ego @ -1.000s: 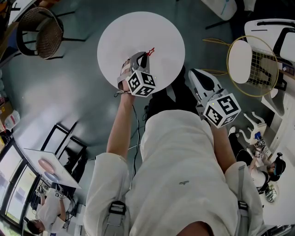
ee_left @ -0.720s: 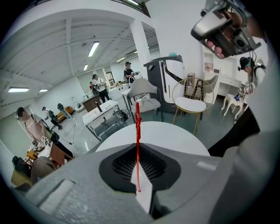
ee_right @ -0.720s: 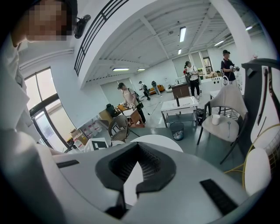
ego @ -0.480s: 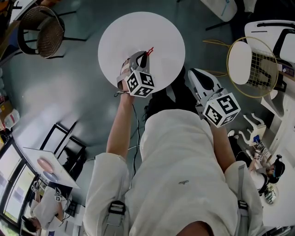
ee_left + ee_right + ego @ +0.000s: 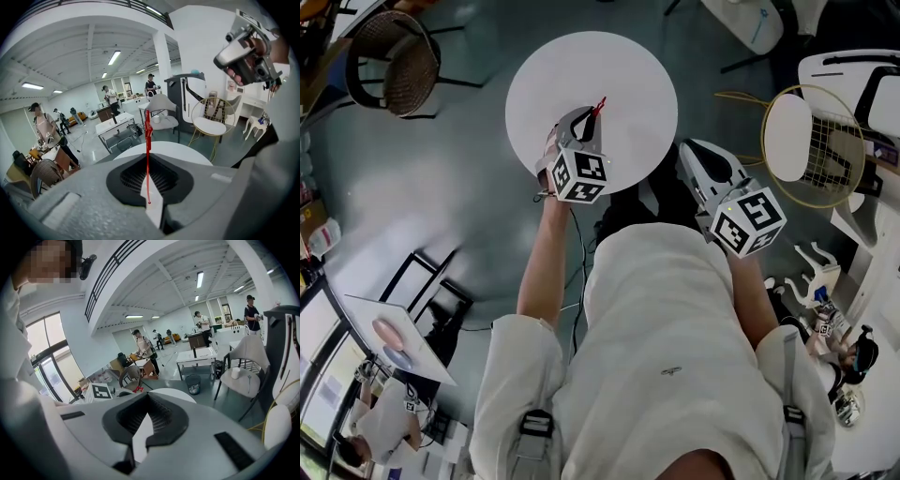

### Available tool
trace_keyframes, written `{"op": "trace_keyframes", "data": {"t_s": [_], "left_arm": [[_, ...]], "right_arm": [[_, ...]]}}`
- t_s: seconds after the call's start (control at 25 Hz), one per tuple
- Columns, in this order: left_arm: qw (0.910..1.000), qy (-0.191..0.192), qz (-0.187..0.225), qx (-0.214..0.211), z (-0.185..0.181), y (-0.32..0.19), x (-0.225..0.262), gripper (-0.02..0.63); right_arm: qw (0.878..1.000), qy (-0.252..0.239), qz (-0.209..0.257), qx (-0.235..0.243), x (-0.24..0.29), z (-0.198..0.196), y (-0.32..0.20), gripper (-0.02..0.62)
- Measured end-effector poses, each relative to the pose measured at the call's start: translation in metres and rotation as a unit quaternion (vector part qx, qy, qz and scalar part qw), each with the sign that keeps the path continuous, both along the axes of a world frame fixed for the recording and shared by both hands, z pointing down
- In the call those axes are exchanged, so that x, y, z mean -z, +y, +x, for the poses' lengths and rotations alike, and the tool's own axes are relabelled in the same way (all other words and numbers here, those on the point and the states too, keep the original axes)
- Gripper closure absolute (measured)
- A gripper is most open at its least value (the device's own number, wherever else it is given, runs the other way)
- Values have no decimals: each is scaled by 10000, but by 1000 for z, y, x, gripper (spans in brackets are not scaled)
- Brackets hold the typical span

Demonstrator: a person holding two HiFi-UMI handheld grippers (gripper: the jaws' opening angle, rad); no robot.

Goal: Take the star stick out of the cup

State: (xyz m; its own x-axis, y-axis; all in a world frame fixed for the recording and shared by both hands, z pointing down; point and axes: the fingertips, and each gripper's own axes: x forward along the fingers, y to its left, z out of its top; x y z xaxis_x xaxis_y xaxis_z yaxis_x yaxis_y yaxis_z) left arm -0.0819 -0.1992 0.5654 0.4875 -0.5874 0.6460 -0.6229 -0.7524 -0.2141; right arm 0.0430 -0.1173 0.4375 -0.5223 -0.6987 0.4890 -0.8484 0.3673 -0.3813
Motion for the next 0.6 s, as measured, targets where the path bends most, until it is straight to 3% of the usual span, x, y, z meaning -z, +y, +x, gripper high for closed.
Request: {"op": "trace_keyframes", "data": {"t_s": [0.28, 0.6], "left_arm": [[9978, 469, 5, 478, -16, 2, 28, 586], [9858, 1228, -3, 1147, -47, -1, 66, 586]], "right_arm": [[9998, -57, 143, 137, 8, -4, 0, 589], [9990, -185, 313, 267, 17, -16, -7, 589]]}}
